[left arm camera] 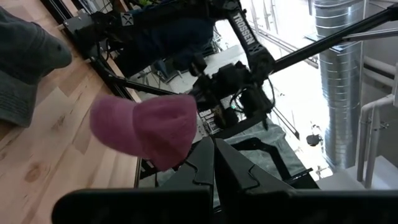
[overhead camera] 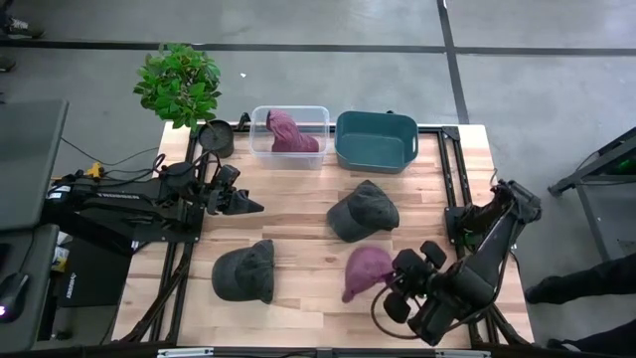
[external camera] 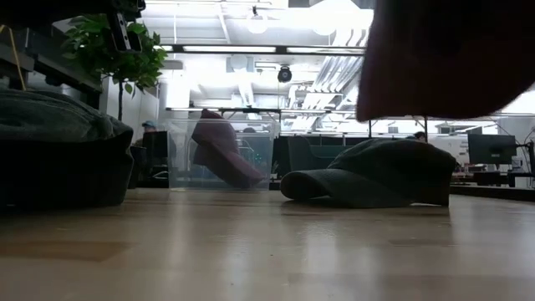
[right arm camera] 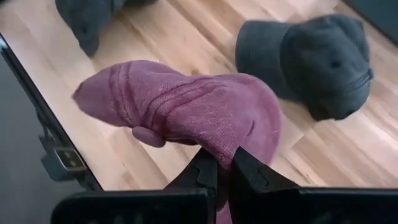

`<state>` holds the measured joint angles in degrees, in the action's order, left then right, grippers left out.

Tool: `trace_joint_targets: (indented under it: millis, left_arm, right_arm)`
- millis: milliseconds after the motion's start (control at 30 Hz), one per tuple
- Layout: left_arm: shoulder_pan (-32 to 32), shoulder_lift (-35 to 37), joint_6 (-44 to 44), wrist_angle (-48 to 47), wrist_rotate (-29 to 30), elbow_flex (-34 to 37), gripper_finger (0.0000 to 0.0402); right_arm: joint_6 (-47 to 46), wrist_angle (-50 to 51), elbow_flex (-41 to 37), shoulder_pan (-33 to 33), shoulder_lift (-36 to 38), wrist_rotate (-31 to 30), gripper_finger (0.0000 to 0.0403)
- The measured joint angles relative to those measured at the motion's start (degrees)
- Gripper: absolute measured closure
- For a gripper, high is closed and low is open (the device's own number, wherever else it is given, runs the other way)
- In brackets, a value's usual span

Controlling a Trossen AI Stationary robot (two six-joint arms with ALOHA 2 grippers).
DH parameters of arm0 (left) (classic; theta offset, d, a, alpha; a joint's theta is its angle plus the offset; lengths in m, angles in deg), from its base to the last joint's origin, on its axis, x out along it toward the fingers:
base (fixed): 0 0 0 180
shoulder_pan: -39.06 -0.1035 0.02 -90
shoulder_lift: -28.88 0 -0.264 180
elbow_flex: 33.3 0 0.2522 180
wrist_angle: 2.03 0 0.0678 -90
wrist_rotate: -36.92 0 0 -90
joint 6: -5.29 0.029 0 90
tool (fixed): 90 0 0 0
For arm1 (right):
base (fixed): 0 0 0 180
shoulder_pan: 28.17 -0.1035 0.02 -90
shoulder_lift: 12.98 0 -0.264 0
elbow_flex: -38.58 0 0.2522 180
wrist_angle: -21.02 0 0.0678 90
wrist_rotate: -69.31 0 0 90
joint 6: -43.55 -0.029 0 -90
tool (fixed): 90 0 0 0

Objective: Pick & Place hat
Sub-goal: Put the red cap into the transparent bin

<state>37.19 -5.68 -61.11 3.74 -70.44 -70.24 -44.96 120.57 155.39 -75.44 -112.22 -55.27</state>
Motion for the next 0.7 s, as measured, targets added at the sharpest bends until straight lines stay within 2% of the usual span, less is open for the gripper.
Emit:
trace_joint_targets:
  millis: [233,700]
  left_arm:
    - [0.0,0.0,-0.1,0.0,0.4,0.0,0.0402]
    - [0.0,0.0,0.1,1.9,3.6,0.0,0.0401]
  right_arm:
    - [0.2,0.2,4.0,5.4,0.0,-2.8,0.0398]
    - [2.0,-0.7,4.2,17.7,0.0,-7.9,0.0398]
